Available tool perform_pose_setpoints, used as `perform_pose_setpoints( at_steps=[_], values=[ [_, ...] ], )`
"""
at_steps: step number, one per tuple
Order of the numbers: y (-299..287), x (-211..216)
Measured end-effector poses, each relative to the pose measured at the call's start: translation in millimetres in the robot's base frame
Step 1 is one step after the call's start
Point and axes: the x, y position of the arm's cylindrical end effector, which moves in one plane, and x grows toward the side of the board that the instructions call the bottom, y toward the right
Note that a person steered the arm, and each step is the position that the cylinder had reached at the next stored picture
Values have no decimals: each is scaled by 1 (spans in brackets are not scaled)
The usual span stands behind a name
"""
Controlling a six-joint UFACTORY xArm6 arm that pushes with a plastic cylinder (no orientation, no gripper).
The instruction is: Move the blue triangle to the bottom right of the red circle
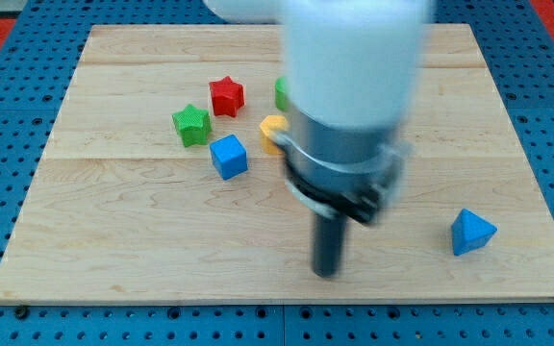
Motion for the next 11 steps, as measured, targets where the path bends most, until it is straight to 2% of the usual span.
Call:
perform_pose_setpoints(
  at_steps=[3,5,7,8,9,10,11],
  values=[
    [146,7],
    [180,-67],
    [171,-29],
    [111,-70],
    [90,-142],
    [71,-147],
    [156,-99]
  ],
)
